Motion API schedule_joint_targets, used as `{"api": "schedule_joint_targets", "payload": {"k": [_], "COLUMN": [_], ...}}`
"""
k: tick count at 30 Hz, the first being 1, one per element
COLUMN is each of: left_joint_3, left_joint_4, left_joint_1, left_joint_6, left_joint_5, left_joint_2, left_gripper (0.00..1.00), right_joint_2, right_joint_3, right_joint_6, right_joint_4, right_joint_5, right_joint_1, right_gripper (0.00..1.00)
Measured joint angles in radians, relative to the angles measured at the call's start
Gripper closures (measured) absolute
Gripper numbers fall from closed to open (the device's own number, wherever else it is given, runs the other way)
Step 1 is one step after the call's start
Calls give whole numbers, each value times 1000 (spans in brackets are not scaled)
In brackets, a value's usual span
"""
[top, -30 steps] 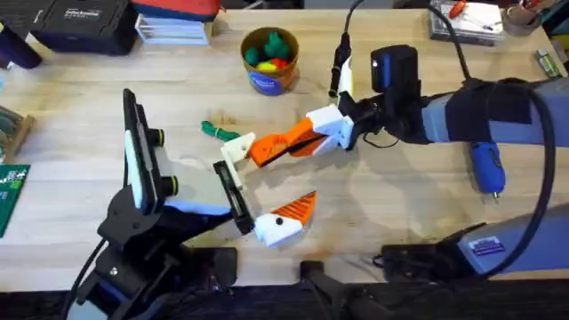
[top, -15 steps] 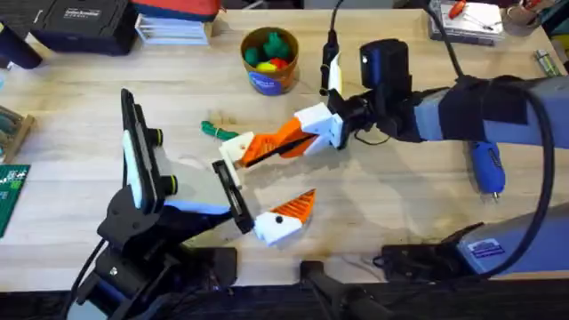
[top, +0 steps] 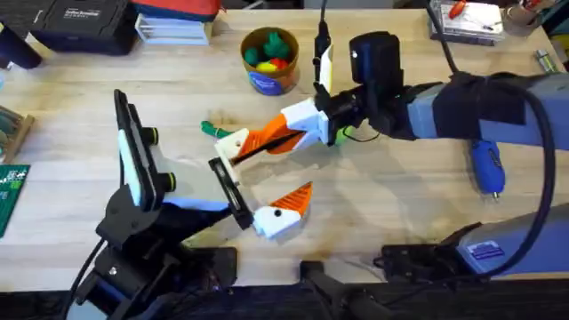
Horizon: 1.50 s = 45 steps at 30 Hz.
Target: Pick up the gripper from the table and insert it into the empty holder that is missing its gripper. Then pick up a screw, insert it into the mounting hole, and use the screwdriver to tighten it. Finally, clean up the table by picking up the vegetable and placing it into the bucket.
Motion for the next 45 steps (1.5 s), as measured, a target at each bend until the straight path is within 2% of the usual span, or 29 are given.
{"api": "schedule_joint_targets", "payload": {"k": [14,33,38,40,41,45], "left_joint_3": [0,0,0,0,0,0], "left_joint_4": [-1,-1,-1,2,2,3], "left_joint_1": [11,11,11,7,-4,-6], "left_joint_6": [0,0,4,12,16,28], "left_joint_5": [-75,-83,-83,-39,-23,-12], "left_joint_2": [0,0,0,-1,-2,-8], "left_gripper": [15,15,15,15,15,15], "right_joint_2": [0,0,0,3,7,23], "right_joint_3": [39,41,41,41,42,42], "right_joint_6": [4,-33,-53,-63,-70,-79], "right_joint_4": [-2,-3,-5,-6,-7,-17], "right_joint_5": [102,107,101,106,107,108], "right_joint_1": [33,36,35,42,49,43], "right_gripper": [988,976,877,708,657,401]}}
